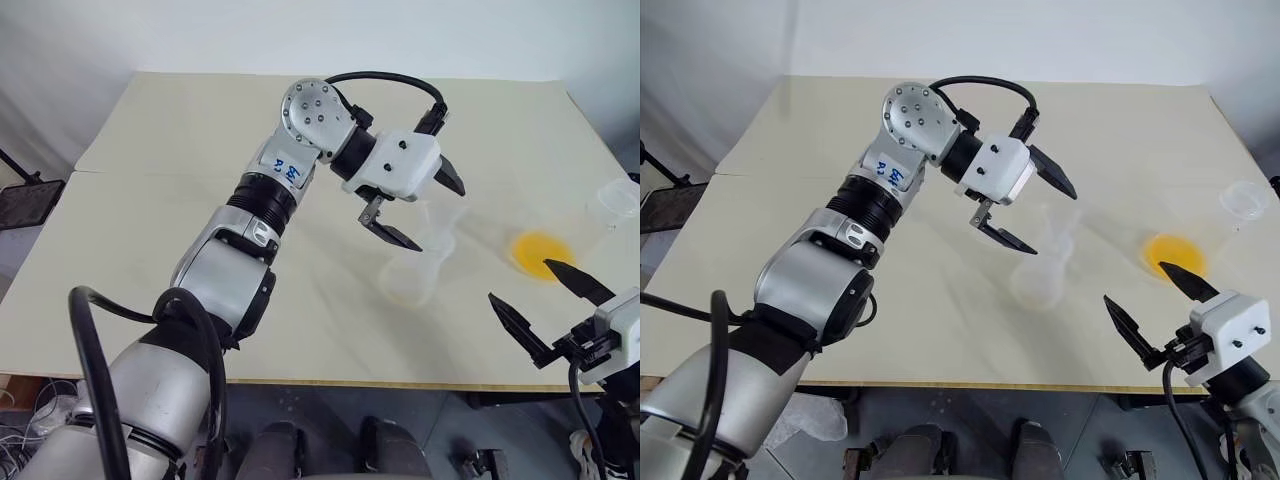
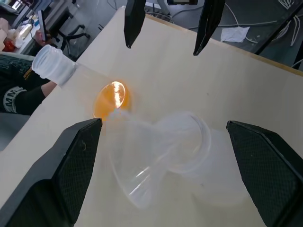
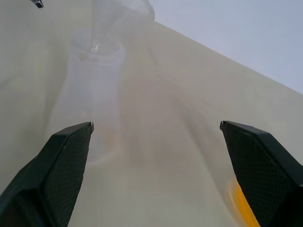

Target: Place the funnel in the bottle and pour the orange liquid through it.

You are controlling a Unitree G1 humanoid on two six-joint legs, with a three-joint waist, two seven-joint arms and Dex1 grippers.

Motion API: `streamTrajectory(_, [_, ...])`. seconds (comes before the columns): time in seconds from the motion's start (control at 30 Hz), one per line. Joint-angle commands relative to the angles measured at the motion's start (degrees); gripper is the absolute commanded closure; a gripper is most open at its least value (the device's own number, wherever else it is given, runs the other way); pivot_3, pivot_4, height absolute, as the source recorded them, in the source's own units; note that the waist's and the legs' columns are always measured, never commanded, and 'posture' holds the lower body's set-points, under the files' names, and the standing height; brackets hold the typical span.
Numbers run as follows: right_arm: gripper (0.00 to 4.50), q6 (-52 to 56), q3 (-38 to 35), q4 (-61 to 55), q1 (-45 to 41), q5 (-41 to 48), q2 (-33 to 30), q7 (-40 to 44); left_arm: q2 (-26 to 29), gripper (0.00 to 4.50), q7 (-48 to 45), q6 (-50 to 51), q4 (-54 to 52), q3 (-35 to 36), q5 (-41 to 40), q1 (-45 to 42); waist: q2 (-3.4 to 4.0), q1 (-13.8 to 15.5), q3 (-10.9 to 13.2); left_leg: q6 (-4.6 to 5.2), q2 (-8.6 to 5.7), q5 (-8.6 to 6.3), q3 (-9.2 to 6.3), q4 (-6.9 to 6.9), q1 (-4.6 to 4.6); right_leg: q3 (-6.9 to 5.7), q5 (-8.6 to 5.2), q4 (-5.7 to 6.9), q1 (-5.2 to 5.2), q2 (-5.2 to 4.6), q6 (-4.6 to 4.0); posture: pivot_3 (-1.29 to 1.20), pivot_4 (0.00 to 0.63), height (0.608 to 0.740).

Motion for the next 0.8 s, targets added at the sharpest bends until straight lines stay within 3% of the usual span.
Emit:
streamTrajectory(0.03, [0.00,-0.91,-0.31,-0.87,-0.56,0.13,-0.65,-0.02,0.34,0.01,-4.28,3.20,-5.29,1.19,-4.00,-0.25,0.00,0.00,0.00,0.00,0.00,0.00,-0.02,0.00,0.01,0.00,0.00,0.00,0.00,0.00,0.00,0.00,0.150,0.740])
streamTrajectory(0.2, [0.00,-0.66,-0.94,-0.52,-0.91,0.29,-1.17,0.35,1.06,0.01,-3.48,8.54,-9.71,1.59,-7.20,1.09,0.00,-0.03,0.00,0.00,0.00,0.00,-0.11,0.02,0.01,0.01,0.00,0.02,0.00,0.00,0.00,0.00,0.150,0.740])
streamTrajectory(0.43, [0.00,0.28,-3.45,-0.84,0.50,1.27,-2.12,0.25,4.22,0.01,6.58,27.71,-13.82,7.19,-11.69,4.93,0.04,-0.19,-0.02,0.00,0.04,0.00,-0.25,0.05,0.05,0.02,0.00,0.14,0.00,0.00,0.00,0.00,0.150,0.740])
streamTrajectory(0.6, [0.00,3.39,-6.59,-1.45,2.14,1.09,-1.64,-2.98,6.67,0.01,8.42,34.46,-17.93,11.20,-15.87,13.42,0.05,-0.21,-0.03,-0.01,0.03,0.00,-0.36,0.29,0.00,0.02,0.01,0.29,0.00,-0.02,0.02,0.00,0.150,0.740])
streamTrajectory(0.8, [0.00,5.94,-8.31,-2.90,2.85,1.13,0.25,-7.29,10.72,0.01,8.53,39.06,-21.74,9.55,-14.76,21.42,0.05,-0.05,-0.03,-0.05,0.03,-0.02,-0.46,0.41,-0.01,0.02,0.01,0.44,0.00,-0.02,0.02,0.00,0.150,0.740])
